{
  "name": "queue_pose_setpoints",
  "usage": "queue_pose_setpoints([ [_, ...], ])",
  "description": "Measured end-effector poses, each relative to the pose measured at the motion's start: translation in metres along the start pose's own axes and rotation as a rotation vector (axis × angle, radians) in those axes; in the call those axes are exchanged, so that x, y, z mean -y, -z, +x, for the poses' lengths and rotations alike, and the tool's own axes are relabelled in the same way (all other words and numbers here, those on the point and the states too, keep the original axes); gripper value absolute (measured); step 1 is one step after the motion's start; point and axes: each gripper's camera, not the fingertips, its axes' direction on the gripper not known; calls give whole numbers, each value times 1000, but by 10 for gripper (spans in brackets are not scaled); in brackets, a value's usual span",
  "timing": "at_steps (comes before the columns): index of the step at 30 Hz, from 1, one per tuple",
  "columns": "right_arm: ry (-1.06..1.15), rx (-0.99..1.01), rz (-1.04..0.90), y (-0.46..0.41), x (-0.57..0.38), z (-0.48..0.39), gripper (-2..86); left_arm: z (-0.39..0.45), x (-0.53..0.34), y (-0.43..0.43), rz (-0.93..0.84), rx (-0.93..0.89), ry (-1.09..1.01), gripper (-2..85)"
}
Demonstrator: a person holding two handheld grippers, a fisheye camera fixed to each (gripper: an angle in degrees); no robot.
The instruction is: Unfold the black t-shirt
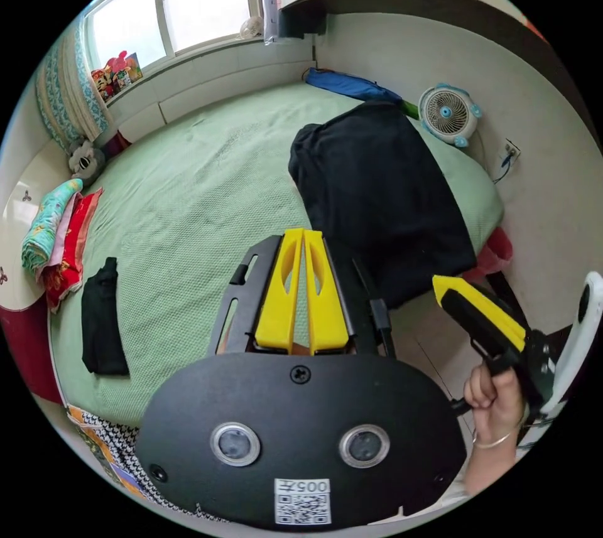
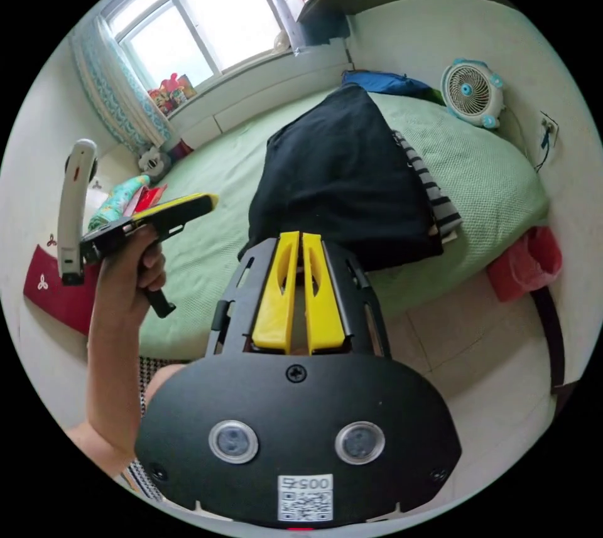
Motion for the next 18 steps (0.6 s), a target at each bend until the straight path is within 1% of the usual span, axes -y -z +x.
queue_pose_setpoints([
  [2, -38, 1, -1, -10, 1, -10, -2, -13, 4, -16, 8, 22, 27, -1],
  [4, -25, -9, 7, -18, 0, -21, 7, -20, -4, -33, -4, 19, 13, 0],
  [7, 6, -83, 41, -28, -7, -35, 24, -28, -9, -51, -109, -4, -16, 0],
  [10, 7, -98, 35, -34, -14, -38, 34, -33, -8, -47, -38, -101, -28, 1],
  [12, -9, -111, 44, -32, -18, -34, 38, -30, -6, -50, -63, -155, -52, 3],
  [14, -20, -124, 33, -31, -20, -31, 39, -20, -6, -52, -70, -202, -120, 9],
  [16, -18, -134, 5, -31, -20, -31, 43, -13, -4, -56, -70, -201, -140, 19],
  [18, 57, -100, -8, -30, -19, -40, 61, -9, 0, -64, -94, -169, -144, 38],
])
